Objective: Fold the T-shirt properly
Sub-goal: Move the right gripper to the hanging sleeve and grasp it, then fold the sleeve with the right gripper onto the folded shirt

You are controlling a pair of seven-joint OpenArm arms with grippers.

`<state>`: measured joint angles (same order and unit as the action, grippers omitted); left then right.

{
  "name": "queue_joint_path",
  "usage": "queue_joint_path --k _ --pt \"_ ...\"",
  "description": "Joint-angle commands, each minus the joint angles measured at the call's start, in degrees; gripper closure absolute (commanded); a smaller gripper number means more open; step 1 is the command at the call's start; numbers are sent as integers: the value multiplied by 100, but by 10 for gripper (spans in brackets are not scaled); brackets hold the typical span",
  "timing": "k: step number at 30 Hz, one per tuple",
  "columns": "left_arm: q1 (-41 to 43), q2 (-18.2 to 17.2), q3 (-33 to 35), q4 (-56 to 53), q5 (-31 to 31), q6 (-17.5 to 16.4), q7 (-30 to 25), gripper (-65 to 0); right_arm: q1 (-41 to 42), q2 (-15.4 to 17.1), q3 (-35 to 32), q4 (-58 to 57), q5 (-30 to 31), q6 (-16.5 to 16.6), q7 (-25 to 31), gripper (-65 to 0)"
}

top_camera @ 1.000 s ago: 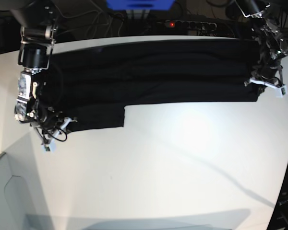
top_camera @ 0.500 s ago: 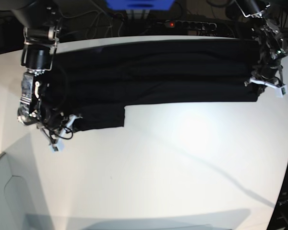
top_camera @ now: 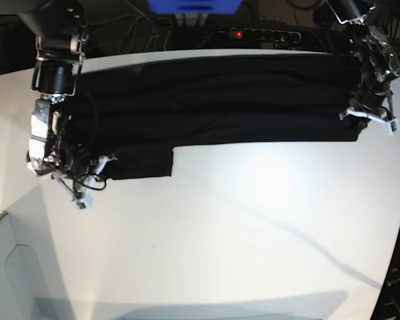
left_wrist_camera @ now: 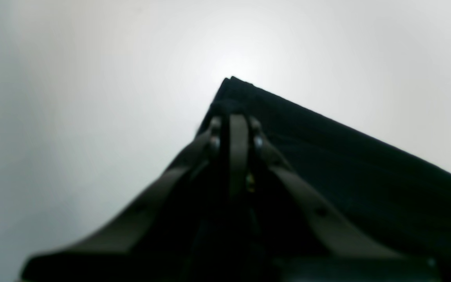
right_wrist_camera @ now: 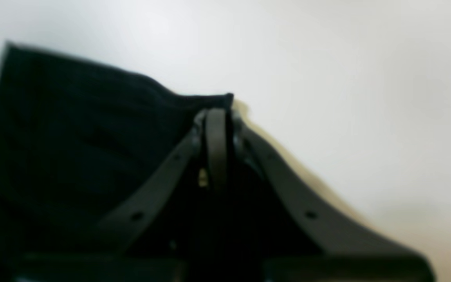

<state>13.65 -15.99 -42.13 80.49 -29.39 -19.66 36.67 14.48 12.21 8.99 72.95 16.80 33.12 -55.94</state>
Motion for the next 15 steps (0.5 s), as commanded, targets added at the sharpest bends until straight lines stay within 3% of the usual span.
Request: queue_joint_path --k 1,10,15 --pt "-16 -102 -29 70 -55 1 -110 -6 -2 58 46 376 118 68 87 0" --pt "-16 -93 -29 70 -55 1 -110 -6 -1830 -38 54 3892 127 59 87 0" --pt "-16 -32 -29 70 -55 1 -110 -6 -2754 -372 54 4428 136 77 157 0"
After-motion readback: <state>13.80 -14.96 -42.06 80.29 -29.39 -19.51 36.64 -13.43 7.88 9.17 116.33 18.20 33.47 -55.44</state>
